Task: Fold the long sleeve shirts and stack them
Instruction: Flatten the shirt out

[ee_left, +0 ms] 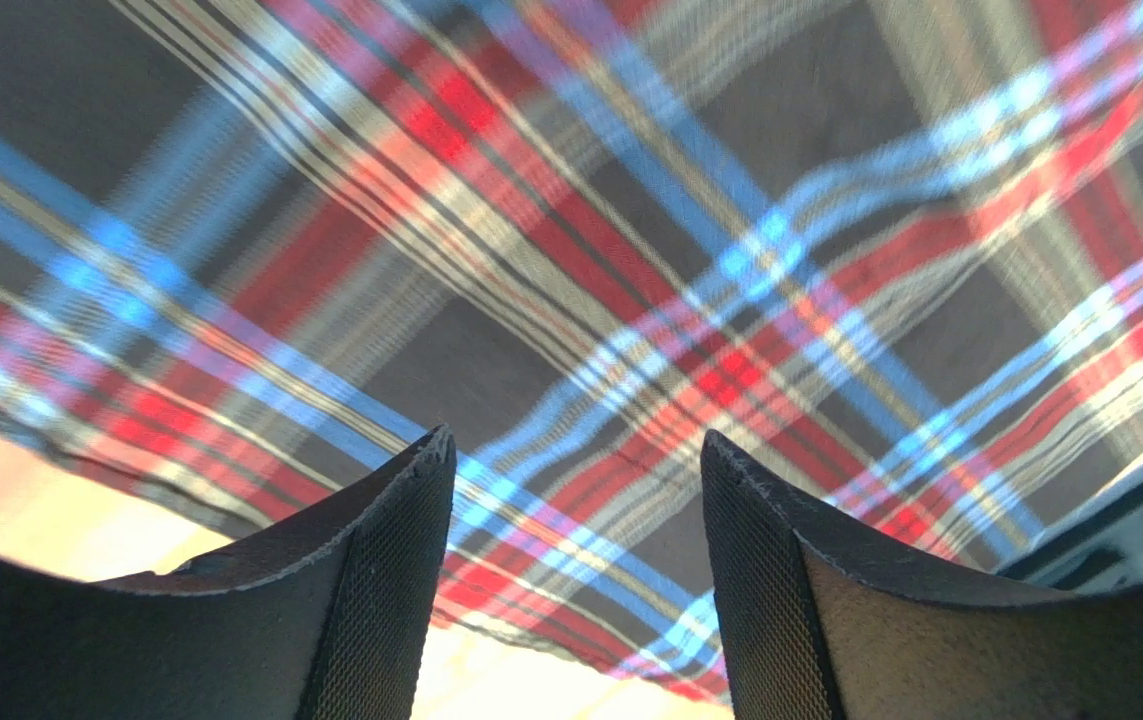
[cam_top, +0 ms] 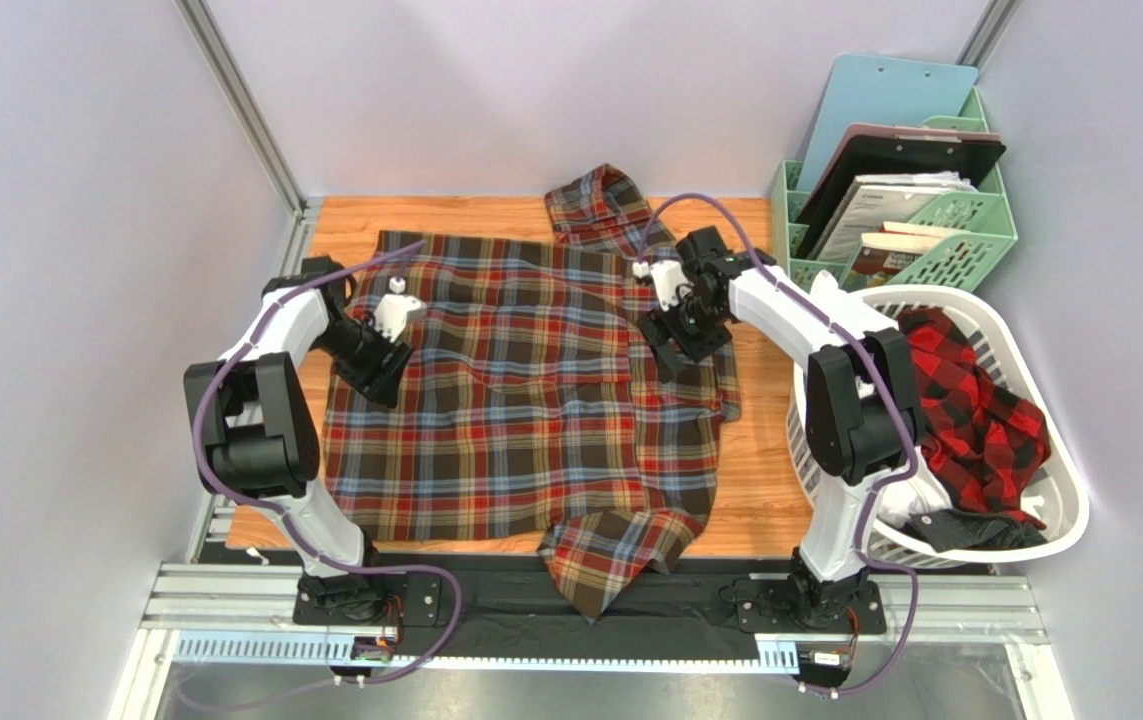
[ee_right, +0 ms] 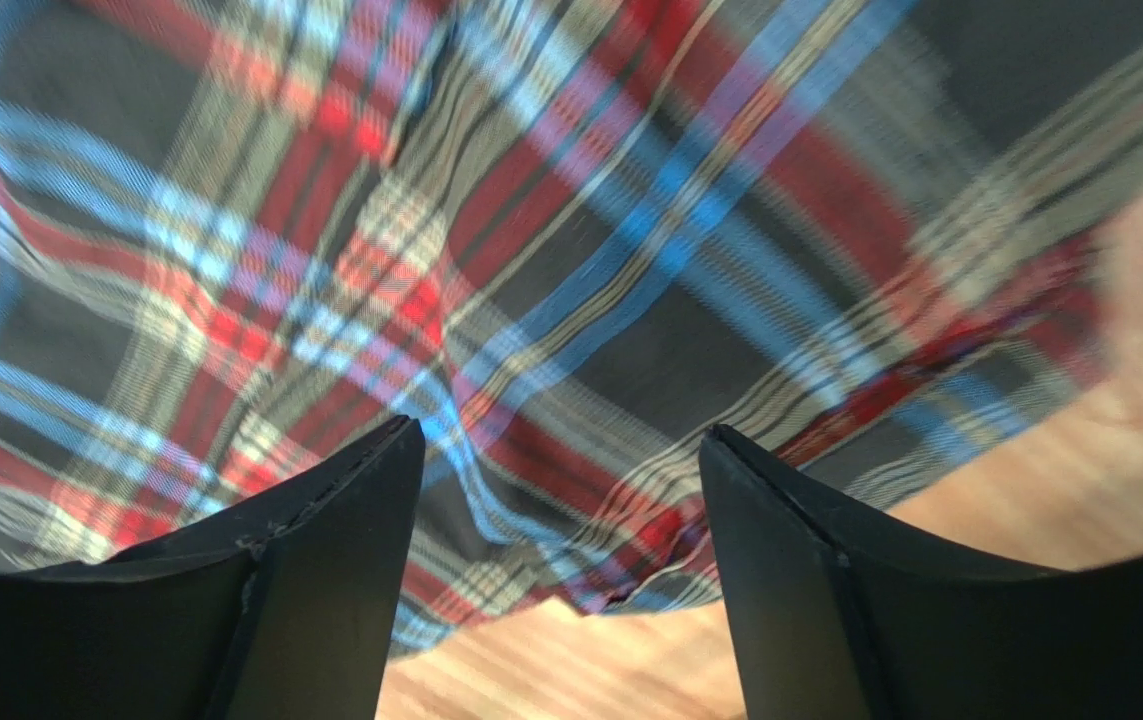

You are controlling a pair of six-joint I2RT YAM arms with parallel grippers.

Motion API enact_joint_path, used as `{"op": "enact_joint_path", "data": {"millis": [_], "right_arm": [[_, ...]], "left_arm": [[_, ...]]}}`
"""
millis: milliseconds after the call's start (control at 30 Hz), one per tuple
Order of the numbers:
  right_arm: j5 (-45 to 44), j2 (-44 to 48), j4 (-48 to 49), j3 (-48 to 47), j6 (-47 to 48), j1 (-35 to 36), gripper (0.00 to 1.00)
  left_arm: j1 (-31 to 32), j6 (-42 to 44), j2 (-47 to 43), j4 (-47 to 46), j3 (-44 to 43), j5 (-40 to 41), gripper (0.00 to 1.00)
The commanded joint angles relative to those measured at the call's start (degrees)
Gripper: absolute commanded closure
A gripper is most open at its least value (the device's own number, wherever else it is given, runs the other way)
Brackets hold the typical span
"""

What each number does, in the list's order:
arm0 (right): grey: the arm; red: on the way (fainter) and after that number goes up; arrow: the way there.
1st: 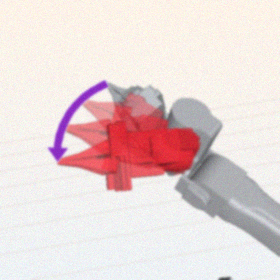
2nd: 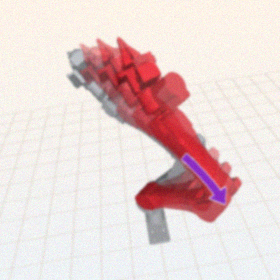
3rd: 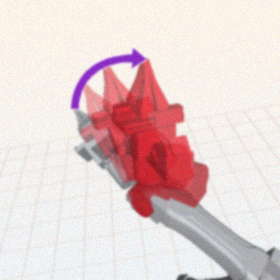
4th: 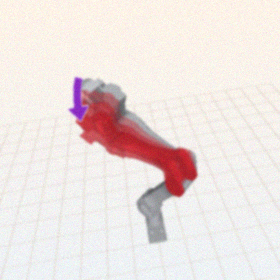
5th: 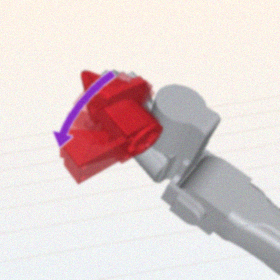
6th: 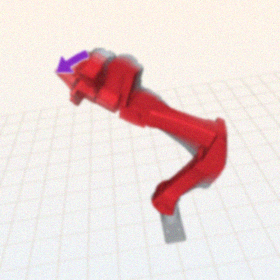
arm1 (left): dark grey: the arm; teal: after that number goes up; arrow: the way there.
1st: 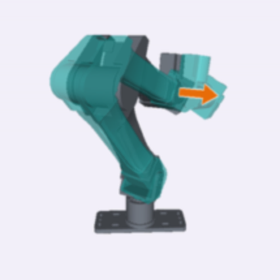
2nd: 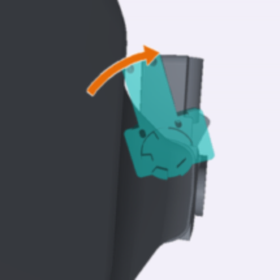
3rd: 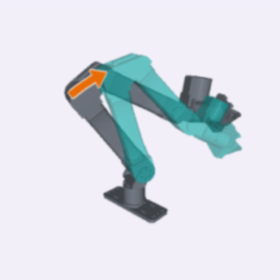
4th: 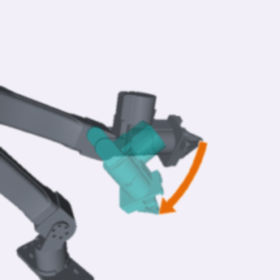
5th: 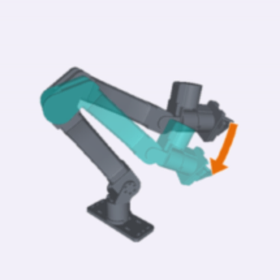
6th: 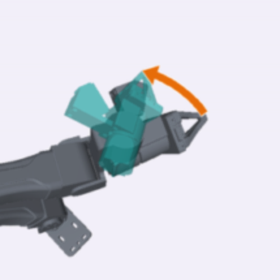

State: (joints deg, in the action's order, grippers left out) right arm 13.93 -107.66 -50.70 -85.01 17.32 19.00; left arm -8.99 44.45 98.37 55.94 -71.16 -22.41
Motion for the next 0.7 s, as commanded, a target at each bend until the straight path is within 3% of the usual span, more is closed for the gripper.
{"op": "enact_joint_path", "data": {"millis": [0, 300, 433, 600, 667], "right_arm": [[-5.4, -0.9, -0.5, 0.4, 3.6, 0.3, 0.3], [-13.3, -16.4, -0.9, -12.5, 3.8, -1.8, 0.37], [-16.6, -25.6, -3.6, -26.6, 3.8, -3.2, 0.37], [-16.8, -28.8, -7.7, -39.1, 4.3, -4.0, 0.36], [-15.3, -23.9, -9.7, -38.2, 4.7, -4.0, 0.33]], "left_arm": [[0.1, 4.2, 0.7, -1.0, 1.8, 5.1, 0.36], [0.2, 0.5, 15.3, -1.6, -11.5, 13.7, 0.54], [0.3, -0.9, 21.9, 0.2, -19.8, 14.6, 0.58], [0.2, -3.7, 26.3, -0.5, -28.9, 14.2, 0.59], [0.2, -4.7, 23.6, -0.6, -30.0, 10.7, 0.55]]}}
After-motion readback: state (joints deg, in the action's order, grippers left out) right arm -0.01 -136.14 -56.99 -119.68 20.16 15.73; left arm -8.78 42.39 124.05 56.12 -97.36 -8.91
